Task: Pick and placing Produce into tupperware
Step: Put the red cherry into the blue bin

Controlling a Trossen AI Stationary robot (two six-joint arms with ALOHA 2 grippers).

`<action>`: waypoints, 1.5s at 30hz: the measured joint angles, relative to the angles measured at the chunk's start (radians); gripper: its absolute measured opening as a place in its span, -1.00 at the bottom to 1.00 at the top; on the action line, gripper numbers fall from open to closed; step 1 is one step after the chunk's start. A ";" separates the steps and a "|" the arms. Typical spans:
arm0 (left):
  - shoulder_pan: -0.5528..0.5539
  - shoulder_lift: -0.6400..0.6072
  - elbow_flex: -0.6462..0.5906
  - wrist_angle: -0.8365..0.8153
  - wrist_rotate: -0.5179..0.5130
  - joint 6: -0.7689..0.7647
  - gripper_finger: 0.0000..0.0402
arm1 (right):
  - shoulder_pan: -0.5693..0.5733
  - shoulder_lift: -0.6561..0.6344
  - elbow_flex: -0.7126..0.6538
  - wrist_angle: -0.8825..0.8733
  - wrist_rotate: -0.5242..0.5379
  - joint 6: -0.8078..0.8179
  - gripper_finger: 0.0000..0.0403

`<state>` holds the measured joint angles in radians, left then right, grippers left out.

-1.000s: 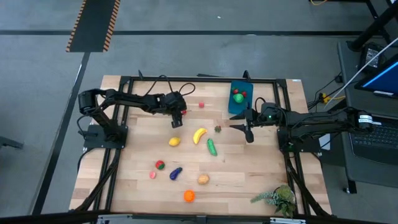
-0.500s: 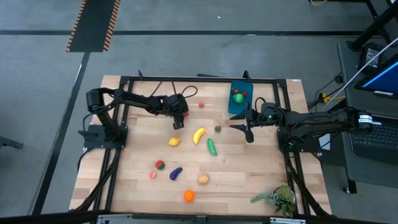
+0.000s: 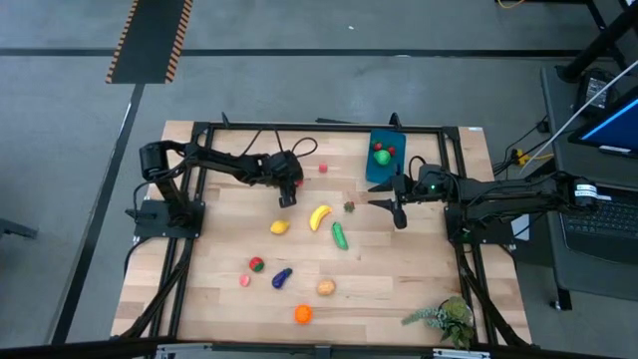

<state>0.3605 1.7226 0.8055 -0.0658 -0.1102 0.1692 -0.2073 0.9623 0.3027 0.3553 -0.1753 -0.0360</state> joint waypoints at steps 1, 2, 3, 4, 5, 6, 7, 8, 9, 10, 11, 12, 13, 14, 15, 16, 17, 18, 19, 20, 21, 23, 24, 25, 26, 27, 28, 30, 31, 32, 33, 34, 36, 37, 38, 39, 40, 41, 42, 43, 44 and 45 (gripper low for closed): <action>-0.001 0.000 0.000 0.000 0.000 -0.002 -0.35 | 0.000 0.000 0.000 0.000 0.000 0.000 -0.15; -0.001 0.000 0.000 0.000 0.000 -0.006 -0.36 | 0.000 0.000 0.000 0.000 0.000 0.000 -0.15; -0.001 0.000 0.000 0.000 0.000 -0.006 -0.37 | 0.000 0.000 0.000 0.000 0.000 0.000 -0.15; -0.001 0.000 0.000 -0.001 0.000 -0.006 -0.37 | 0.000 0.000 0.000 0.000 0.000 0.000 -0.15; -0.002 0.000 0.000 -0.003 0.000 -0.006 -0.37 | 0.000 0.000 0.000 0.000 0.000 0.000 -0.15; -0.002 0.000 0.000 -0.003 0.000 -0.006 -0.38 | 0.000 0.000 0.000 0.000 0.000 -0.002 -0.15; -0.002 0.000 0.000 -0.002 0.000 -0.007 -0.38 | 0.000 0.000 0.000 0.000 0.000 -0.003 -0.15; -0.002 0.000 0.000 0.002 0.000 -0.006 -0.38 | 0.000 0.000 0.000 0.000 0.000 -0.003 -0.15; -0.002 0.000 0.000 0.006 0.000 -0.006 -0.38 | 0.000 0.000 0.000 0.000 0.000 -0.003 -0.15; -0.002 0.000 0.000 0.010 0.000 -0.006 -0.38 | 0.000 0.000 0.000 0.000 0.000 -0.002 -0.15; -0.002 0.000 0.000 0.016 0.000 -0.004 -0.37 | 0.000 0.000 0.000 0.000 0.000 -0.002 -0.15; -0.002 0.000 0.000 0.021 0.000 -0.002 -0.36 | 0.000 0.000 0.000 0.000 0.000 -0.002 -0.15; -0.002 0.000 0.000 0.026 0.000 -0.003 -0.36 | 0.000 0.000 0.000 0.000 0.000 -0.002 -0.15; -0.002 0.000 0.000 0.028 0.000 -0.003 -0.35 | 0.000 0.000 0.000 0.000 0.000 -0.002 -0.15; -0.002 0.000 0.000 0.031 0.000 -0.003 -0.34 | 0.000 0.000 0.000 0.000 0.000 -0.002 -0.15; -0.002 0.000 0.000 0.036 0.000 -0.003 -0.32 | 0.000 0.000 0.000 0.000 0.000 -0.003 -0.15; -0.002 0.000 0.000 0.042 0.000 -0.003 -0.31 | 0.000 0.000 0.000 0.000 0.000 -0.003 -0.15; -0.002 0.000 0.000 0.047 0.000 -0.003 -0.30 | 0.000 0.000 0.000 0.000 0.000 -0.003 -0.15; -0.002 0.000 0.000 0.052 0.000 -0.003 -0.29 | 0.000 0.000 0.000 0.000 0.000 -0.003 -0.15; -0.002 0.000 0.000 0.059 0.000 -0.003 -0.28 | 0.000 0.000 0.000 0.000 0.000 -0.003 -0.15; -0.002 0.000 0.000 0.066 0.000 -0.004 -0.27 | 0.000 0.000 0.000 0.000 0.000 -0.003 -0.15; -0.002 0.000 0.000 0.070 0.000 -0.012 -0.26 | 0.000 0.000 0.000 0.000 0.000 -0.003 -0.15; -0.002 0.000 0.000 0.069 0.000 -0.018 -0.25 | 0.000 0.000 0.000 0.000 0.000 -0.003 -0.15; -0.002 0.000 0.000 0.069 0.000 -0.023 -0.24 | 0.000 0.000 0.000 0.000 0.000 -0.003 -0.15; -0.002 0.000 0.000 0.069 0.000 -0.027 -0.24 | 0.000 0.000 0.000 0.000 0.000 -0.003 -0.15; -0.002 0.000 0.000 0.068 0.000 -0.028 -0.24 | 0.000 0.000 0.000 0.000 0.000 -0.003 -0.15; -0.002 0.000 0.000 0.068 0.000 -0.028 -0.23 | 0.000 0.000 0.000 0.000 0.000 -0.003 -0.15; -0.002 0.000 0.000 0.069 0.000 -0.028 -0.23 | 0.000 0.000 0.000 0.000 0.000 -0.003 -0.15; -0.002 0.000 0.000 0.068 0.000 -0.028 -0.23 | 0.000 0.000 0.000 0.000 0.000 -0.003 -0.15; -0.002 0.000 0.000 0.068 0.000 -0.028 -0.24 | 0.000 0.000 0.000 0.000 0.000 -0.003 -0.15; -0.002 0.000 0.000 0.069 0.000 -0.028 -0.24 | 0.000 0.000 0.000 0.000 0.000 -0.003 -0.15; -0.002 0.000 0.000 0.068 0.000 -0.028 -0.25 | 0.000 0.000 0.000 0.000 0.000 -0.003 -0.15; -0.002 0.000 0.000 0.068 0.000 -0.028 -0.27 | 0.000 0.000 0.000 0.000 0.000 -0.003 -0.15; -0.002 0.000 0.000 0.069 0.000 -0.028 -0.28 | 0.000 0.000 0.000 0.000 0.000 -0.003 -0.15; -0.002 0.000 0.000 0.070 0.000 -0.028 -0.29 | 0.000 0.000 0.000 0.000 0.000 -0.003 -0.15; -0.002 0.000 0.000 0.071 0.000 -0.028 -0.30 | 0.000 0.000 0.000 0.000 0.000 -0.003 -0.15; -0.002 0.000 0.000 0.075 0.000 -0.028 -0.32 | 0.000 0.000 0.000 0.000 0.000 -0.003 -0.15; -0.002 0.000 0.000 0.076 0.000 -0.027 -0.33 | 0.000 0.000 0.000 0.000 0.000 -0.003 -0.15; -0.002 0.000 0.000 0.076 0.000 -0.027 -0.34 | 0.000 0.000 0.000 0.000 0.000 -0.003 -0.15; -0.002 0.000 0.000 0.076 0.000 -0.027 -0.35 | 0.000 0.000 0.000 0.000 0.000 -0.003 -0.15; -0.002 0.000 0.000 0.076 0.000 -0.027 -0.36 | 0.000 0.000 0.000 0.000 0.000 -0.003 -0.15; -0.002 0.000 0.000 0.076 0.000 -0.027 -0.37 | 0.000 0.000 0.000 0.000 0.000 -0.003 -0.15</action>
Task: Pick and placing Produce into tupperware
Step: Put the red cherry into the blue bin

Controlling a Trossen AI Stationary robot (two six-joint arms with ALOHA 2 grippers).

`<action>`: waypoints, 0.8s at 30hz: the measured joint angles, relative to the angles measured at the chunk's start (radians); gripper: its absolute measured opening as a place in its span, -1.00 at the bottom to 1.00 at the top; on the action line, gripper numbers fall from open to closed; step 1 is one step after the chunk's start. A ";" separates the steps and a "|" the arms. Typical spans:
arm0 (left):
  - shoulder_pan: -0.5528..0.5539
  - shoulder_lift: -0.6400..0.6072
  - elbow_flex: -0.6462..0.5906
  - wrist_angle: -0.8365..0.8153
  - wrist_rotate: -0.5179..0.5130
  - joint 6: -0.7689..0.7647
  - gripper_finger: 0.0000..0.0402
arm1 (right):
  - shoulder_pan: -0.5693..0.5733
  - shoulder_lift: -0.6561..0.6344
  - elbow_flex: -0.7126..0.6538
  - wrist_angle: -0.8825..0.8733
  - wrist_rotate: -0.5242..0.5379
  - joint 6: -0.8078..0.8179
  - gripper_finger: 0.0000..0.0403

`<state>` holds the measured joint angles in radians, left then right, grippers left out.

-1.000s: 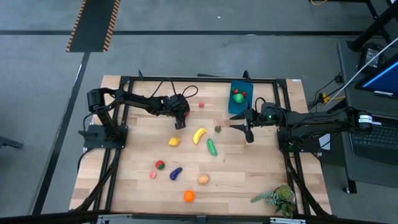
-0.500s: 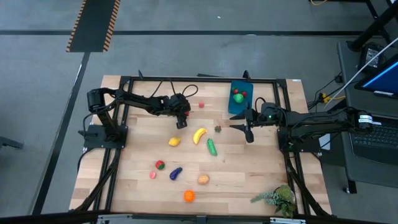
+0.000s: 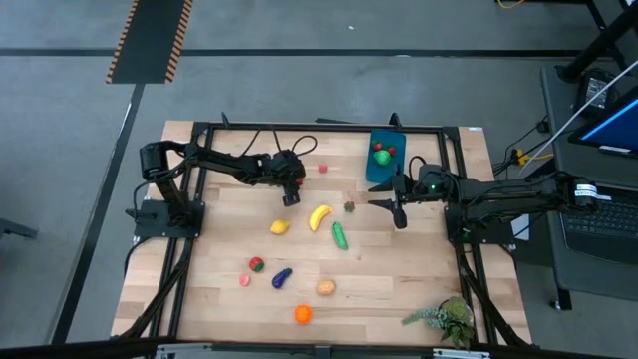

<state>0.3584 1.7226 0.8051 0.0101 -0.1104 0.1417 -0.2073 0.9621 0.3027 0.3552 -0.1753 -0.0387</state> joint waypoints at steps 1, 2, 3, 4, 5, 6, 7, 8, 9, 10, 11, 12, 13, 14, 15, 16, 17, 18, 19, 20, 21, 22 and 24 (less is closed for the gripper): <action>0.000 0.000 0.000 0.000 0.000 0.000 -0.38 | 0.000 0.000 0.000 0.000 0.000 0.000 -0.15; 0.000 0.000 0.000 0.000 0.000 0.000 -0.39 | 0.000 0.000 0.000 0.000 0.000 0.001 -0.15; 0.000 0.000 0.000 0.000 0.000 0.000 -0.40 | 0.000 0.000 0.000 0.000 0.000 0.002 -0.15; 0.000 0.000 0.000 0.000 0.000 0.000 -0.41 | 0.000 0.000 0.000 0.000 0.000 0.002 -0.15; 0.000 0.000 0.000 0.000 0.000 0.000 -0.41 | 0.000 0.000 0.000 0.000 0.000 0.002 -0.15; 0.000 0.000 0.000 0.000 0.000 0.000 -0.42 | 0.000 0.000 0.000 0.000 0.000 0.002 -0.15; 0.000 0.000 0.000 0.000 0.000 0.000 -0.42 | 0.000 0.000 0.000 0.000 0.000 0.002 -0.15; 0.001 0.000 0.000 -0.001 0.000 0.000 -0.42 | 0.000 0.000 0.000 0.000 0.000 0.002 -0.15; 0.001 0.000 0.000 -0.001 0.000 0.000 -0.42 | 0.000 0.000 0.000 0.000 0.000 0.003 -0.15; 0.001 0.002 0.000 0.000 0.000 0.000 -0.42 | 0.000 0.000 0.000 0.000 0.000 0.003 -0.15; 0.001 0.008 0.000 0.006 0.000 0.000 -0.41 | 0.000 0.000 0.000 0.000 0.000 0.003 -0.15; 0.001 0.016 0.000 0.008 0.000 -0.001 -0.40 | 0.000 0.000 0.000 0.000 0.000 0.003 -0.15; 0.001 0.023 -0.001 0.004 0.000 -0.001 -0.39 | 0.000 0.000 0.000 0.000 0.000 0.003 -0.15; 0.001 0.033 -0.001 0.005 0.000 -0.001 -0.38 | 0.000 0.000 0.000 0.000 0.000 0.003 -0.15; 0.001 0.045 0.000 0.013 0.001 -0.003 -0.38 | 0.000 0.000 0.000 0.000 0.000 0.003 -0.15; 0.001 0.053 0.001 0.014 0.000 -0.003 -0.37 | 0.000 0.000 0.000 0.000 0.000 0.003 -0.15; 0.001 0.061 0.001 0.015 0.000 -0.003 -0.36 | 0.000 0.000 0.000 0.000 0.000 0.003 -0.15; 0.001 0.065 0.002 0.016 0.000 -0.002 -0.35 | 0.000 0.000 0.000 0.000 0.000 0.003 -0.15; 0.001 0.066 0.002 0.016 0.000 -0.001 -0.34 | 0.000 0.000 0.000 0.000 0.000 0.003 -0.15; 0.001 0.066 0.002 0.017 0.000 -0.001 -0.34 | 0.000 0.000 0.000 0.000 0.000 0.003 -0.15; 0.001 0.063 0.002 0.020 0.000 -0.001 -0.33 | 0.000 0.000 0.000 0.000 0.000 0.003 -0.15; 0.001 0.057 0.001 0.023 0.000 0.000 -0.32 | 0.000 0.000 0.000 0.000 0.000 0.003 -0.15; 0.002 0.050 0.000 0.032 0.000 0.017 -0.32 | 0.000 0.000 0.000 0.000 0.000 0.003 -0.15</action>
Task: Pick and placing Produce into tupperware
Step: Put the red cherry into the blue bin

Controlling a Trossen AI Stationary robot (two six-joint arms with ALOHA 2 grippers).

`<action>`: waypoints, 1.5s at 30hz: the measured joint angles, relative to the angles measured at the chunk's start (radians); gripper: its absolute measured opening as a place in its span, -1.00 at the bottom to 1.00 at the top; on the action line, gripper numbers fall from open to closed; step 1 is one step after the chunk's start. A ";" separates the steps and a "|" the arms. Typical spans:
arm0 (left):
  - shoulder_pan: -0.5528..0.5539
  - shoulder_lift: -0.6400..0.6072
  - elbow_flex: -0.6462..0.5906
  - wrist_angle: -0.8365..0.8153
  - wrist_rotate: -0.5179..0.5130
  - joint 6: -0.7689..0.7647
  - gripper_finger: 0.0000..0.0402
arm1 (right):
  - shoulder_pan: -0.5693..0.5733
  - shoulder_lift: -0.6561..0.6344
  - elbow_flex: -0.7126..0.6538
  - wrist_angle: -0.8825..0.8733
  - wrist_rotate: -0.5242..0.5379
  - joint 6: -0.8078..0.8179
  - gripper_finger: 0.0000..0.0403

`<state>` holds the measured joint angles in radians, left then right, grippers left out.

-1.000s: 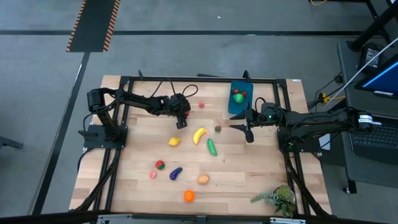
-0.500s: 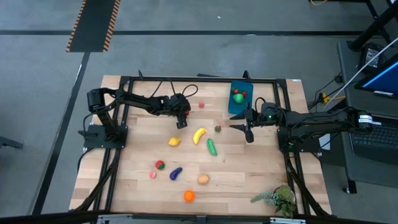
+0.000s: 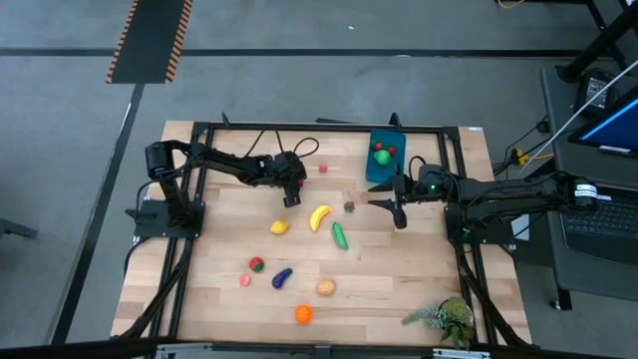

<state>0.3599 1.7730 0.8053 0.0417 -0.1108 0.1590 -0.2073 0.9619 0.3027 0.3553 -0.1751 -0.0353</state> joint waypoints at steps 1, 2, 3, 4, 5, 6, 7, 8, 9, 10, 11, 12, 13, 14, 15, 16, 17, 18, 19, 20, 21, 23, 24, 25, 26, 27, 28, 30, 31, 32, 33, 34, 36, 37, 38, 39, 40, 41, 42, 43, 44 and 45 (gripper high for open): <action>0.000 -0.001 0.000 0.000 0.000 0.011 -0.32 | 0.000 0.000 0.000 0.000 0.000 0.000 -0.15; 0.000 -0.001 0.000 0.000 0.000 0.019 -0.33 | 0.000 0.000 0.000 0.000 0.000 0.000 -0.15; 0.000 -0.001 0.000 0.000 0.000 0.020 -0.34 | 0.000 0.000 0.000 0.000 0.000 0.000 -0.15; 0.000 -0.001 0.000 -0.001 0.000 0.020 -0.35 | 0.000 0.000 0.000 0.000 0.000 0.000 -0.15; 0.000 -0.001 0.000 -0.002 0.000 0.019 -0.37 | 0.000 0.000 0.000 0.000 0.000 0.000 -0.15; 0.000 -0.001 0.000 -0.003 0.001 0.019 -0.39 | 0.000 0.000 0.000 0.000 0.000 0.000 -0.15; -0.001 -0.001 0.000 -0.003 0.001 0.019 -0.42 | 0.000 0.000 0.000 0.000 0.000 0.000 -0.15; -0.001 -0.002 0.000 -0.003 0.001 0.019 -0.44 | 0.000 0.000 0.000 0.000 0.000 0.000 -0.15; -0.001 -0.002 0.000 -0.003 0.001 0.019 -0.47 | 0.000 0.000 0.000 0.000 0.000 0.000 -0.15; -0.001 -0.002 0.000 -0.003 0.001 0.019 -0.50 | 0.000 0.000 0.000 0.000 0.000 0.000 -0.15; -0.001 -0.002 0.000 -0.003 0.001 0.019 -0.53 | 0.000 0.000 0.000 0.000 0.000 0.000 -0.15; -0.001 -0.002 0.000 -0.003 0.000 0.019 -0.55 | 0.000 0.000 0.000 0.000 0.000 0.000 -0.15; -0.001 -0.002 0.000 -0.003 0.000 0.020 -0.56 | 0.000 0.000 0.000 0.000 0.000 0.000 -0.15; -0.001 -0.002 0.000 -0.003 0.000 0.020 -0.56 | 0.000 0.000 0.000 0.000 0.000 0.000 -0.15; -0.001 -0.002 0.000 -0.003 0.000 0.020 -0.56 | 0.000 0.000 0.000 0.000 0.000 0.000 -0.15; -0.001 -0.002 0.000 -0.003 0.000 0.020 -0.56 | 0.000 0.000 0.000 0.000 0.000 0.000 -0.15; -0.001 -0.002 0.000 -0.003 0.000 0.020 -0.56 | 0.000 0.000 0.000 0.000 0.000 0.000 -0.15; 0.000 -0.004 0.000 -0.003 0.000 0.020 -0.54 | 0.000 0.000 0.000 0.000 0.000 0.000 -0.15; 0.000 -0.005 0.000 -0.005 0.000 0.020 -0.53 | 0.000 0.000 0.000 0.000 0.000 0.000 -0.15; 0.000 -0.005 0.000 -0.004 0.000 0.020 -0.53 | 0.000 0.000 0.000 0.000 0.000 0.000 -0.15; 0.000 -0.006 0.000 -0.004 0.000 0.020 -0.53 | 0.000 0.000 0.000 0.000 0.000 0.000 -0.15; 0.000 -0.006 0.000 -0.004 0.000 0.019 -0.56 | 0.000 0.000 0.000 0.000 0.000 0.000 -0.15; 0.000 -0.006 0.000 -0.004 0.000 0.018 -0.56 | 0.000 0.000 0.000 0.000 0.000 0.000 -0.15; 0.000 -0.006 -0.001 -0.004 0.000 0.018 -0.56 | 0.000 0.000 0.000 0.000 0.000 0.000 -0.15; 0.000 -0.006 -0.001 -0.004 0.000 0.017 -0.56 | 0.000 0.000 0.000 0.000 0.000 0.000 -0.15; 0.000 -0.007 0.000 -0.005 0.000 0.016 -0.56 | 0.000 0.000 0.000 0.000 0.000 0.000 -0.15; 0.000 -0.007 0.003 -0.009 0.000 0.015 -0.56 | 0.000 0.000 0.000 0.000 0.000 0.000 -0.15; 0.000 -0.019 0.011 -0.017 0.000 0.012 -0.56 | 0.000 0.000 0.000 0.000 0.000 0.000 -0.15; 0.000 -0.026 0.017 -0.021 0.000 0.013 -0.56 | 0.000 0.000 0.000 0.000 0.000 0.000 -0.15; 0.000 -0.035 0.028 -0.022 0.000 0.016 -0.56 | 0.000 0.000 0.000 0.000 0.000 0.000 -0.15; 0.000 -0.056 0.030 -0.044 0.000 0.016 -0.56 | 0.000 0.000 0.000 0.000 0.000 0.000 -0.15; 0.000 -0.079 0.030 -0.068 -0.001 0.017 -0.55 | 0.000 0.000 0.000 0.000 0.000 -0.001 -0.15; 0.000 -0.120 0.031 -0.072 0.000 0.020 -0.55 | -0.001 0.000 0.001 -0.007 0.000 -0.002 -0.15; 0.000 -0.145 0.031 -0.085 0.000 0.019 -0.56 | -0.001 0.000 0.001 -0.008 0.000 -0.003 -0.15; 0.000 -0.176 0.031 -0.096 0.000 0.015 -0.56 | -0.001 0.000 0.001 -0.008 0.000 -0.003 -0.15; 0.000 -0.207 0.031 -0.112 0.000 0.012 -0.56 | -0.002 0.000 0.001 -0.011 0.000 -0.003 -0.15; 0.000 -0.234 0.032 -0.112 0.000 0.012 -0.56 | -0.002 0.000 0.001 -0.013 0.000 -0.003 -0.15; 0.000 -0.265 0.033 -0.128 0.000 0.011 -0.56 | -0.002 0.000 0.001 -0.014 0.000 -0.003 -0.15; 0.000 -0.297 0.031 -0.150 0.000 0.008 -0.56 | -0.002 0.000 0.001 -0.014 0.000 -0.003 -0.15; 0.000 -0.327 0.031 -0.151 0.000 0.008 -0.56 | -0.002 0.000 0.001 -0.014 0.000 -0.005 -0.15; 0.000 -0.358 0.032 -0.163 0.000 0.007 -0.56 | -0.002 0.000 0.001 -0.017 0.000 -0.010 -0.15; 0.000 -0.390 0.031 -0.182 0.000 0.005 -0.56 | -0.002 0.000 0.001 -0.019 0.000 -0.014 -0.15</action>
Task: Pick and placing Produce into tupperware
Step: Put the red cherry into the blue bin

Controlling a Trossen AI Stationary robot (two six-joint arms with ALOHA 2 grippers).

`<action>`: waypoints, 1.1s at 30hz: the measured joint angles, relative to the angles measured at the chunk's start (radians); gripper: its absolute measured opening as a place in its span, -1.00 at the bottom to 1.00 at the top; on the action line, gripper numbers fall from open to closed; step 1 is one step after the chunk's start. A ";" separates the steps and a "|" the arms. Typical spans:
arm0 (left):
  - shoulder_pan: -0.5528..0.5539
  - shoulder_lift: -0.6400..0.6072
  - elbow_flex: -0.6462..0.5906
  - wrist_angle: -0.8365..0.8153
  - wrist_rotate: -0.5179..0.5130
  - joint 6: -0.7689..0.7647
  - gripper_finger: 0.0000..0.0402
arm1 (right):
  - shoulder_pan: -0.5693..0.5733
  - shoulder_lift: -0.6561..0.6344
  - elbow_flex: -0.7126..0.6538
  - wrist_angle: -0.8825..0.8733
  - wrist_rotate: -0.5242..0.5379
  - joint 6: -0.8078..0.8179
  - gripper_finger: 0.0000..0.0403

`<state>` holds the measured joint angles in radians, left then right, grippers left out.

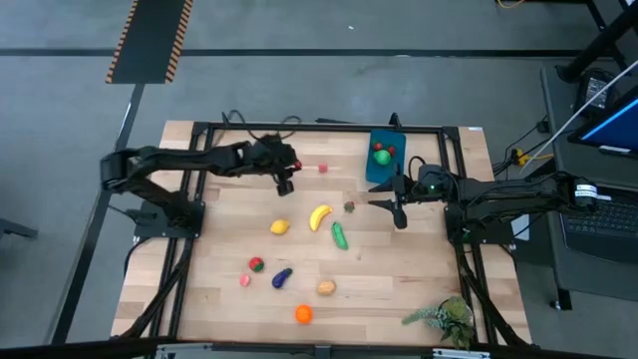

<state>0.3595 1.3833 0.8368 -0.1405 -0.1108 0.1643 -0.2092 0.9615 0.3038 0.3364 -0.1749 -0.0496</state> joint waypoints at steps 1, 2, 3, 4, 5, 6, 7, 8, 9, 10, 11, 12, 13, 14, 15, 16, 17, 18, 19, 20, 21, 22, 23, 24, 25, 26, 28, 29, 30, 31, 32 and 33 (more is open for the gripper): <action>0.000 -0.030 0.000 -0.009 0.000 -0.002 -0.56 | 0.000 0.000 0.000 0.001 0.000 -0.004 -0.15; 0.000 -0.059 0.000 -0.023 0.000 -0.005 -0.56 | 0.000 0.000 0.000 0.001 0.000 -0.005 -0.15; 0.000 -0.087 0.000 -0.035 0.000 -0.005 -0.56 | 0.000 0.000 0.000 0.001 0.000 -0.005 -0.15; 0.000 -0.115 0.000 -0.042 0.000 -0.011 -0.56 | 0.000 0.000 0.000 0.001 0.000 -0.005 -0.15; 0.000 -0.143 0.000 -0.053 0.000 -0.020 -0.56 | 0.000 0.000 0.000 0.001 0.000 -0.005 -0.15; -0.001 -0.165 0.000 -0.057 0.000 -0.027 -0.56 | 0.000 0.000 0.000 0.002 0.000 -0.005 -0.15; -0.004 -0.187 0.000 -0.060 0.000 -0.032 -0.56 | 0.000 0.000 0.000 0.005 0.000 -0.005 -0.15; -0.008 -0.206 -0.006 -0.065 0.003 -0.040 -0.56 | 0.000 0.000 0.000 0.006 0.000 -0.005 -0.15; -0.009 -0.223 -0.016 -0.063 0.016 -0.050 -0.56 | 0.000 0.000 0.000 0.008 0.000 -0.005 -0.15; -0.009 -0.238 -0.031 -0.050 0.036 -0.062 -0.56 | 0.000 0.000 0.000 0.009 0.000 -0.004 -0.15; -0.012 -0.249 -0.051 -0.032 0.056 -0.080 -0.56 | 0.000 0.000 0.000 0.011 0.000 -0.004 -0.15; -0.017 -0.259 -0.077 -0.002 0.073 -0.093 -0.56 | 0.000 0.000 0.000 0.015 0.000 -0.004 -0.15; -0.022 -0.266 -0.105 0.033 0.083 -0.103 -0.56 | 0.000 0.000 0.000 0.017 0.000 -0.004 -0.15; -0.029 -0.269 -0.134 0.083 0.086 -0.108 -0.56 | 0.000 0.000 0.000 0.016 0.000 -0.004 -0.15; -0.035 -0.270 -0.164 0.143 0.095 -0.111 -0.56 | 0.000 0.000 0.000 0.017 0.000 -0.003 -0.15; -0.039 -0.270 -0.195 0.207 0.108 -0.120 -0.56 | 0.000 0.000 0.000 0.021 0.000 0.002 -0.15; -0.041 -0.270 -0.229 0.281 0.124 -0.129 -0.56 | 0.000 0.000 0.000 0.025 0.000 0.012 -0.15; -0.042 -0.270 -0.262 0.355 0.143 -0.134 -0.56 | 0.000 0.000 0.000 0.030 0.000 0.018 -0.15; -0.042 -0.270 -0.297 0.431 0.156 -0.142 -0.56 | 0.001 0.000 0.000 0.035 -0.002 0.019 -0.15; -0.041 -0.268 -0.333 0.509 0.166 -0.157 -0.56 | 0.003 0.000 0.000 0.040 -0.004 0.020 -0.15; -0.041 -0.264 -0.367 0.589 0.177 -0.172 -0.56 | 0.005 0.000 0.000 0.047 -0.004 0.020 -0.15; -0.041 -0.263 -0.400 0.654 0.186 -0.189 -0.56 | 0.005 0.000 0.000 0.055 -0.006 0.019 -0.15; -0.041 -0.264 -0.429 0.709 0.194 -0.204 -0.56 | 0.005 0.000 0.000 0.069 -0.013 0.020 -0.15; -0.041 -0.264 -0.452 0.754 0.200 -0.216 -0.56 | 0.005 0.000 0.000 0.083 -0.022 0.020 -0.15; -0.045 -0.264 -0.473 0.789 0.204 -0.228 -0.56 | 0.005 0.000 0.000 0.096 -0.032 0.020 -0.15; -0.048 -0.264 -0.491 0.816 0.204 -0.239 -0.56 | 0.005 0.000 0.000 0.110 -0.041 0.021 -0.15; -0.059 -0.264 -0.518 0.872 0.205 -0.242 -0.56 | 0.005 0.000 0.000 0.133 -0.062 0.022 -0.15; -0.066 -0.264 -0.523 0.893 0.205 -0.242 -0.56 | 0.005 0.000 0.000 0.139 -0.064 0.022 -0.15; -0.072 -0.264 -0.523 0.906 0.206 -0.241 -0.56 | 0.005 0.000 0.000 0.144 -0.065 0.022 -0.15; -0.078 -0.264 -0.523 0.910 0.207 -0.241 -0.56 | 0.005 0.000 0.000 0.149 -0.065 0.022 -0.15; -0.083 -0.264 -0.523 0.911 0.207 -0.240 -0.56 | 0.005 0.002 0.000 0.157 -0.065 0.022 -0.15; -0.087 -0.263 -0.524 0.918 0.207 -0.237 -0.56 | 0.005 0.006 0.000 0.172 -0.065 0.022 -0.15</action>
<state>0.2723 1.1204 0.3130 0.7773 0.0963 -0.0726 -0.2039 0.9680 0.3035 0.5079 -0.2401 -0.0277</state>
